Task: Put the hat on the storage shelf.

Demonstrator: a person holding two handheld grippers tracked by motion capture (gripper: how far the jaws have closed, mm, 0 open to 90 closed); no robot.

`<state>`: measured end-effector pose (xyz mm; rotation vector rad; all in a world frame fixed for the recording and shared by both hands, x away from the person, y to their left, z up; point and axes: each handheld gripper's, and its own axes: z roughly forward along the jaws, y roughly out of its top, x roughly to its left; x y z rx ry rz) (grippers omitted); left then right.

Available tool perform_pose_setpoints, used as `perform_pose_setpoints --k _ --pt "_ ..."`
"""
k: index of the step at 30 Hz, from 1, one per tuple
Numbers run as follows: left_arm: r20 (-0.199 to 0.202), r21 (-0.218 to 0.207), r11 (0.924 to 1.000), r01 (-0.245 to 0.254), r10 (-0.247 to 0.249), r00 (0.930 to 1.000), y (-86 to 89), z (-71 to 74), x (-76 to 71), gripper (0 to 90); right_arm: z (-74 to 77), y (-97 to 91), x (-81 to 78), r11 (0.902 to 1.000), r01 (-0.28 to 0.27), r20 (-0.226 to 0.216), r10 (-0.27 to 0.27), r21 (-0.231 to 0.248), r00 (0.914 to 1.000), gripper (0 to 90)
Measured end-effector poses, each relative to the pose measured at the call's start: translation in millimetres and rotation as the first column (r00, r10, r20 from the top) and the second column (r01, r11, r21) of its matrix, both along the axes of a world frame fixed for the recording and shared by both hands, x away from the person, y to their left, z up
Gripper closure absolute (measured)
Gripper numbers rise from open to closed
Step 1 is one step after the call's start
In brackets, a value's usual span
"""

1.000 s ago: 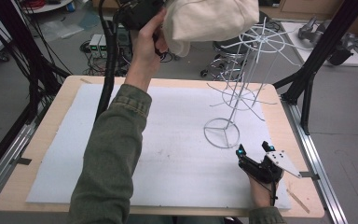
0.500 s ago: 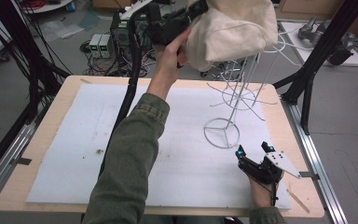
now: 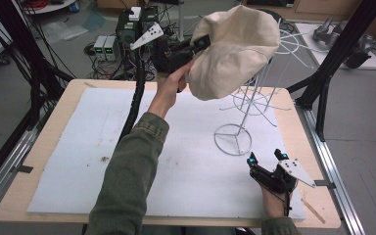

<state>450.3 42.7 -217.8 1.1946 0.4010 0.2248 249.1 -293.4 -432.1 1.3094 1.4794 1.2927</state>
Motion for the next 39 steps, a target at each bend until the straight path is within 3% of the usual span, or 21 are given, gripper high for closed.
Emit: perform_pose_setpoints --k 1,5,18,23,26,30,34,39 --pt "-0.006 0.021 0.9998 -0.004 0.005 1.0000 -0.7 -9.0 1.0 75.4 0.0 -0.1 0.1 1.0000 0.000 0.002 0.000 -0.001 1.0000 10.5" --pt "-0.020 0.035 0.9992 0.018 -0.018 0.9997 0.3 -19.9 2.9 74.8 -0.5 -0.3 0.7 1.0000 0.002 -0.003 -0.002 0.001 1.0000 10.5" --pt "-0.014 0.019 0.9991 0.037 -0.037 0.9992 3.6 -21.5 4.1 68.5 0.2 -1.2 0.0 0.9999 0.008 0.000 -0.008 0.007 1.0000 10.5" --pt "-0.013 0.041 0.9976 0.057 -0.056 0.9983 4.8 -22.0 4.2 60.6 0.0 -1.9 -0.1 1.0000 0.009 -0.002 -0.009 0.003 1.0000 10.5" --pt "-0.016 0.027 0.9979 0.059 -0.058 0.9982 7.5 -22.9 3.1 47.6 -0.1 -2.0 -0.1 0.9999 0.010 -0.004 -0.010 0.008 0.9999 10.5" --pt "-0.017 0.020 0.9977 0.064 -0.064 0.9978 14.7 -28.2 4.0 37.3 -0.1 -2.0 -0.3 0.9999 0.010 -0.005 -0.009 0.003 0.9999 10.5" --pt "-0.011 -0.012 0.9980 0.063 -0.063 0.9980 20.5 -30.9 3.0 33.9 -0.4 -1.8 0.3 0.9999 0.013 -0.005 -0.013 0.002 0.9999 10.5" --pt "-0.013 -0.022 0.9983 0.054 -0.055 0.9984 26.3 -30.9 2.5 30.9 -0.3 -1.5 0.2 0.9999 0.012 -0.002 -0.012 0.002 0.9999 10.5"
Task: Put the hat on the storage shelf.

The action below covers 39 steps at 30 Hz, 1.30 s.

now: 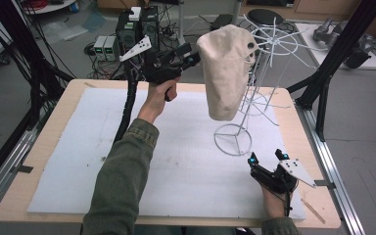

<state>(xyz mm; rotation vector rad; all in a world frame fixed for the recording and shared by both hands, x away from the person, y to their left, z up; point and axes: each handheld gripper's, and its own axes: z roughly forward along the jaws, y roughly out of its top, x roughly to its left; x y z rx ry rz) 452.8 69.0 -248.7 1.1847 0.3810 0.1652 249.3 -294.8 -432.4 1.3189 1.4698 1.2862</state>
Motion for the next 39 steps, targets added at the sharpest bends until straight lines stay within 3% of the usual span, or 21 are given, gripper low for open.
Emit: perform_pose_setpoints --k 12,33,39 --pt "0.010 -0.014 0.9999 -0.006 0.006 0.9999 9.7 1.6 -5.6 31.8 0.0 0.3 0.1 1.0000 0.000 0.000 0.000 -0.002 1.0000 10.5" --pt "0.012 -0.014 0.9946 -0.103 0.103 0.9946 51.5 -4.5 -25.6 32.0 -0.2 2.5 1.1 1.0000 -0.003 -0.005 0.002 -0.002 1.0000 10.5" --pt "0.015 0.014 0.9911 -0.132 0.132 0.9911 64.1 -10.0 -33.6 31.8 -0.6 2.3 1.4 1.0000 -0.005 -0.008 0.004 -0.005 1.0000 10.5"
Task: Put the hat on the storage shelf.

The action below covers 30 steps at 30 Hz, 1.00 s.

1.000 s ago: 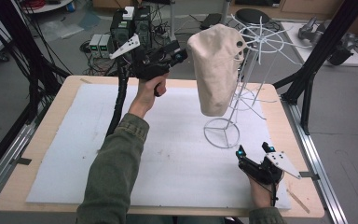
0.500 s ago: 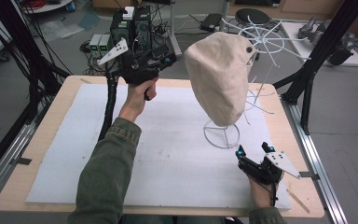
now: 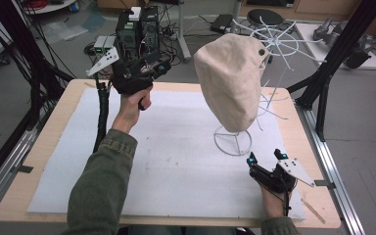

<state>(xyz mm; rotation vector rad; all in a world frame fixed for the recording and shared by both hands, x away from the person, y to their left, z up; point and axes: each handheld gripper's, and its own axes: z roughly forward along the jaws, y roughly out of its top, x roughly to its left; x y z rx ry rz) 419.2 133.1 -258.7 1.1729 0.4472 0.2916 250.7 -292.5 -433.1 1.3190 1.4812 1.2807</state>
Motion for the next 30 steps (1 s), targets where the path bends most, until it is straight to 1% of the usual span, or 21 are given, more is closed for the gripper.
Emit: perform_pose_setpoints --k 3,6,7,8,10,12,13,14,15,16,21,25,26,27,28,29,30 --pt "-0.010 0.006 0.9998 -0.016 0.016 0.9998 7.0 -6.4 -7.0 31.8 -0.1 0.0 -0.1 1.0000 0.000 0.002 0.000 0.003 1.0000 10.5" --pt "-0.011 0.033 0.9985 -0.042 0.043 0.9990 14.9 -13.2 -15.4 31.6 0.0 -0.1 -0.3 1.0000 0.001 0.002 -0.001 -0.001 1.0000 10.5" --pt "-0.015 0.035 0.9971 -0.067 0.068 0.9976 20.7 -18.1 -21.8 31.4 0.1 0.3 -0.5 1.0000 0.000 0.000 0.000 -0.001 1.0000 10.5" --pt "-0.015 0.035 0.9971 -0.067 0.068 0.9976 20.7 -18.1 -21.8 31.4 0.1 0.5 -0.4 1.0000 0.000 0.003 0.000 -0.001 1.0000 10.5" --pt "-0.018 0.048 0.9943 -0.095 0.096 0.9952 26.5 -22.9 -28.2 31.0 0.2 0.7 -0.6 1.0000 -0.002 0.004 0.002 -0.002 1.0000 10.5" --pt "-0.020 0.077 0.9883 -0.131 0.133 0.9909 32.3 -27.7 -34.5 30.9 0.2 0.8 -0.5 1.0000 -0.002 0.005 0.002 -0.003 1.0000 10.5" --pt "-0.027 0.089 0.9841 -0.153 0.156 0.9873 38.4 -32.5 -39.4 30.7 0.3 1.4 -0.8 1.0000 -0.005 -0.001 0.005 0.002 1.0000 10.5" --pt "-0.027 0.089 0.9841 -0.153 0.156 0.9873 38.4 -32.5 -39.4 30.6 0.1 1.6 -0.7 1.0000 -0.003 0.000 0.003 0.001 1.0000 10.5" --pt "-0.029 0.113 0.9770 -0.181 0.185 0.9822 43.3 -36.8 -44.0 30.4 0.0 1.7 -0.5 1.0000 -0.003 0.000 0.003 -0.002 1.0000 10.5" --pt "-0.029 0.113 0.9770 -0.181 0.185 0.9822 43.3 -36.8 -44.0 30.3 -0.1 1.8 -0.3 1.0000 -0.003 -0.002 0.003 -0.003 1.0000 10.5" --pt "-0.030 0.172 0.9548 -0.242 0.251 0.9675 54.8 -46.6 -55.2 29.6 -0.6 2.3 0.3 1.0000 -0.006 -0.003 0.006 -0.001 1.0000 10.5" --pt "-0.034 0.195 0.9406 -0.278 0.290 0.9565 65.8 -54.5 -62.3 29.4 -0.8 2.6 0.4 1.0000 -0.006 -0.003 0.006 0.004 1.0000 10.5" --pt "-0.045 0.188 0.9389 -0.288 0.301 0.9525 69.5 -58.0 -64.5 29.4 -1.2 2.2 0.5 1.0000 -0.005 -0.007 0.005 0.007 1.0000 10.5" --pt "-0.050 0.196 0.9286 -0.315 0.330 0.9425 76.6 -63.8 -68.9 29.5 -1.4 2.0 0.6 0.9999 -0.004 -0.011 0.004 0.010 0.9999 10.5" --pt "-0.049 0.198 0.9217 -0.333 0.349 0.9359 79.8 -66.7 -71.5 29.7 -1.5 2.0 0.7 0.9999 -0.003 -0.014 0.003 0.014 0.9999 10.5" --pt "-0.049 0.198 0.9217 -0.333 0.349 0.9359 79.8 -66.7 -71.5 29.6 -1.8 1.7 1.0 0.9999 -0.003 -0.013 0.003 0.014 0.9999 10.5" --pt "-0.049 0.200 0.9166 -0.346 0.362 0.9308 83.1 -69.7 -73.8 29.7 -1.8 1.5 0.9 0.9999 -0.003 -0.015 0.003 0.015 0.9999 10.5"
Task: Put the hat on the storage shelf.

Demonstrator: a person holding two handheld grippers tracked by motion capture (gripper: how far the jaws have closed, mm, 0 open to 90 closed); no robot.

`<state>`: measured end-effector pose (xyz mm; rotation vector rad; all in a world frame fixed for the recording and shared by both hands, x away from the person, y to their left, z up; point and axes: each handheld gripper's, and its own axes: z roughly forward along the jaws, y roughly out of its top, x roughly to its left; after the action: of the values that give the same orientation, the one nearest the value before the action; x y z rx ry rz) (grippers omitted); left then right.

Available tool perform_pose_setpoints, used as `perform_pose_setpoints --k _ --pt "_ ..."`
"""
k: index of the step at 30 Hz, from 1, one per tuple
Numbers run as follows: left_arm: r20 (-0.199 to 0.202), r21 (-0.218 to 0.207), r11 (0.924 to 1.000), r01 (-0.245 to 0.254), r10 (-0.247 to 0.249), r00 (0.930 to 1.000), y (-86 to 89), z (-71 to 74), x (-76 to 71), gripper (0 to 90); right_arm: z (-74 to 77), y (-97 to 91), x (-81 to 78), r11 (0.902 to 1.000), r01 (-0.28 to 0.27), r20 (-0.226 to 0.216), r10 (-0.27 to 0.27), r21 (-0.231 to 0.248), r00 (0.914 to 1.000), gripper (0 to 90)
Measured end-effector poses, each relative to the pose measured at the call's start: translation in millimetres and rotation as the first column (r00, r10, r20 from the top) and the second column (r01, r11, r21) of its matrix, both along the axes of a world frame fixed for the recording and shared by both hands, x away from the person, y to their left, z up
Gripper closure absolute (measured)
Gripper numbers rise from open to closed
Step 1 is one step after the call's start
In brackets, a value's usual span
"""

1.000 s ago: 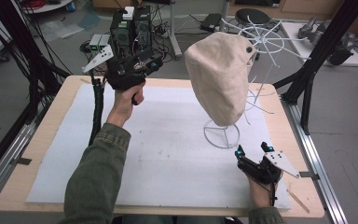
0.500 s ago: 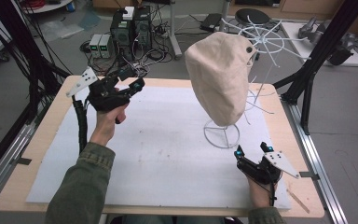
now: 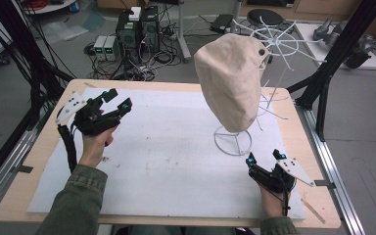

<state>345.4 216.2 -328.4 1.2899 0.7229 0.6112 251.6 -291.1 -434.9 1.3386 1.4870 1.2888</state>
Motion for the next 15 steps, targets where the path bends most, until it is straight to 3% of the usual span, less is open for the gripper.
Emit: perform_pose_setpoints --k 2,7,10,11,13,15 --pt "-0.014 0.005 0.9989 -0.047 0.047 0.9988 9.1 -8.9 -6.9 29.7 0.0 -0.7 0.2 1.0000 0.004 0.005 -0.004 -0.007 1.0000 10.5" --pt "-0.041 0.028 0.9963 -0.081 0.082 0.9958 18.4 -22.6 -13.0 28.5 0.8 -0.8 -1.0 0.9996 0.028 0.005 -0.027 -0.008 0.9996 10.5" --pt "-0.060 0.063 0.9912 -0.117 0.120 0.9909 24.0 -33.0 -16.6 26.6 0.6 -1.2 -1.8 0.9992 0.039 0.005 -0.039 -0.002 0.9992 10.4" --pt "-0.067 0.072 0.9868 -0.145 0.150 0.9864 27.1 -38.1 -19.7 25.9 0.3 -1.5 -1.8 0.9992 0.041 0.007 -0.040 -0.003 0.9992 10.5" --pt "-0.069 0.073 0.9851 -0.156 0.161 0.9846 28.7 -40.1 -21.5 24.4 -0.3 -1.5 -1.8 0.9990 0.045 -0.001 -0.045 0.000 0.9990 10.4" --pt "-0.077 0.082 0.9794 -0.185 0.191 0.9785 31.0 -43.7 -25.5 24.1 -0.6 -1.8 -1.6 0.9989 0.046 -0.001 -0.046 0.004 0.9990 10.4"
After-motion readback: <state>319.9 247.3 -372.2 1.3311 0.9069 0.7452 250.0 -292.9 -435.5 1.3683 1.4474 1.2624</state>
